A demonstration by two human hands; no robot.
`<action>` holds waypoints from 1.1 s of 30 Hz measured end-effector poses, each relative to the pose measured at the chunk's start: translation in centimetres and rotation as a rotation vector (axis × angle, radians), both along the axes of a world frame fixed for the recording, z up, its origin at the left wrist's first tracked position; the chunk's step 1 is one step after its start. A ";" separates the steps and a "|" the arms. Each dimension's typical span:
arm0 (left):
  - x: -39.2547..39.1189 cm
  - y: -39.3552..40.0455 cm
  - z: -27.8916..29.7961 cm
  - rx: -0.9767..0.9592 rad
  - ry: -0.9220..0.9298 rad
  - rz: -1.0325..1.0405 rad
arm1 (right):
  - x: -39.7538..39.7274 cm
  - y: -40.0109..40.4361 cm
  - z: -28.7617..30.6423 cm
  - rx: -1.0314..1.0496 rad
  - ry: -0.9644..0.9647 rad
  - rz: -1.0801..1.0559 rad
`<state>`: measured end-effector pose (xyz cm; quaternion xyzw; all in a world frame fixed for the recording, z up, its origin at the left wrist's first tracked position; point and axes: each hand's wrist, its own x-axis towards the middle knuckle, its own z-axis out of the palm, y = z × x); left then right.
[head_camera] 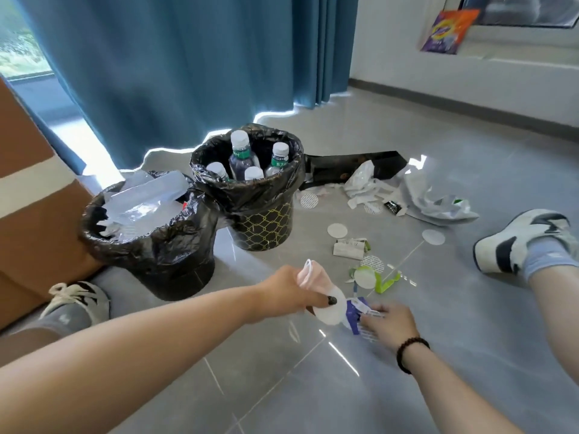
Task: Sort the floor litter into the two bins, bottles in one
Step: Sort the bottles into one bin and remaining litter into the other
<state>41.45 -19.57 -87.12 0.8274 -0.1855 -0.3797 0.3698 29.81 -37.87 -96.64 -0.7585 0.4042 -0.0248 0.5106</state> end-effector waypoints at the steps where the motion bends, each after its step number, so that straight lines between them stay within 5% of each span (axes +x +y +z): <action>1: 0.2 0.8 0.3 -0.008 0.000 0.019 | 0.3 0.7 0.8 -0.022 -0.029 0.060; 12: 4.0 11.6 6.5 -0.174 -0.112 0.381 | 3.8 4.8 9.5 -0.417 0.088 0.551; 16: 6.0 14.1 11.4 -0.123 -0.321 0.372 | 9.9 6.4 13.4 -0.606 0.169 0.747; 23: 12.4 19.7 13.3 -0.042 -0.620 0.516 | 19.1 11.9 21.0 -0.828 0.021 0.926; 33: 18.6 21.8 12.9 0.380 -0.619 0.229 | 27.9 16.1 24.0 -0.868 -0.119 1.114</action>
